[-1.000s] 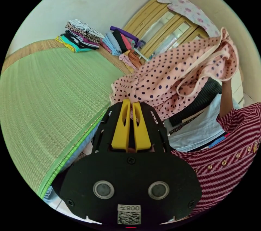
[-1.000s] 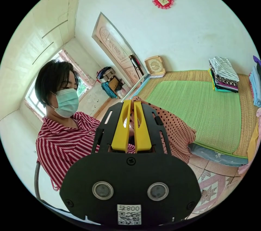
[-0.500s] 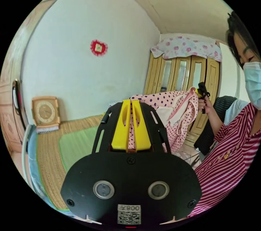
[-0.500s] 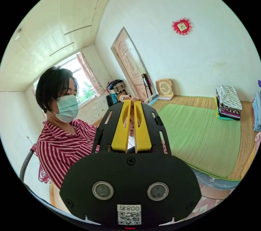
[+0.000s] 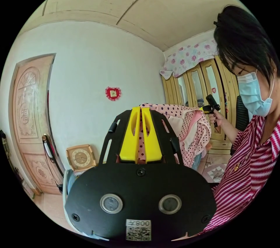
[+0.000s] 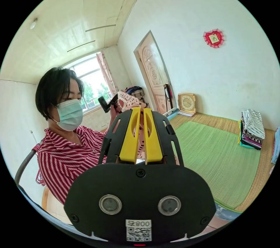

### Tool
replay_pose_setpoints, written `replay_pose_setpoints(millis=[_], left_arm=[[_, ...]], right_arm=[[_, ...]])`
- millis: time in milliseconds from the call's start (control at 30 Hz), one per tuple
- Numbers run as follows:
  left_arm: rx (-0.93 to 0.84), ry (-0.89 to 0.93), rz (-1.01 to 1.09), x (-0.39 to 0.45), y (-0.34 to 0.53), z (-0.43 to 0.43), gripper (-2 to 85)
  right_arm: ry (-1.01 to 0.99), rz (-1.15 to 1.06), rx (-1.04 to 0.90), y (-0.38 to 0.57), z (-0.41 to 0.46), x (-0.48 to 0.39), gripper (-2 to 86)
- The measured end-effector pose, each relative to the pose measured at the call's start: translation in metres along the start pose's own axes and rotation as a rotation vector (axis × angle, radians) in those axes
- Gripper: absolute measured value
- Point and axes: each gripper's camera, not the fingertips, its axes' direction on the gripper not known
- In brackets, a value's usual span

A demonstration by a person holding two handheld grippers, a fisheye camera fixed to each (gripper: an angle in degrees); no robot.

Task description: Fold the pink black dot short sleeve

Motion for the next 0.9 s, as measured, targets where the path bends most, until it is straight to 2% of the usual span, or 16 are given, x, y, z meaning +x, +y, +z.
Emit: replay_pose_setpoints(millis=[200, 433, 667, 900], left_arm=[[0.021, -0.003, 0.052, 0.076, 0.01, -0.026, 0.3], [-0.01, 0.01, 0.125, 0.152, 0.01, -0.021, 0.2], [-0.096, 0.03, 0.224, 0.233, 0.003, 0.02, 0.2], [-0.207, 0.036, 0.308, 0.305, 0.009, 0.069, 0.1]], right_arm=[[-0.005, 0.033, -0.024, 0.016, -0.018, 0.025, 1.4], [-0.157, 0.168, 0.018, 0.068, -0.033, 0.103, 1.7], [-0.391, 0.327, -0.004, 0.142, 0.0, 0.183, 2.4], [-0.457, 0.414, 0.019, 0.19, 0.012, 0.241, 5.2]])
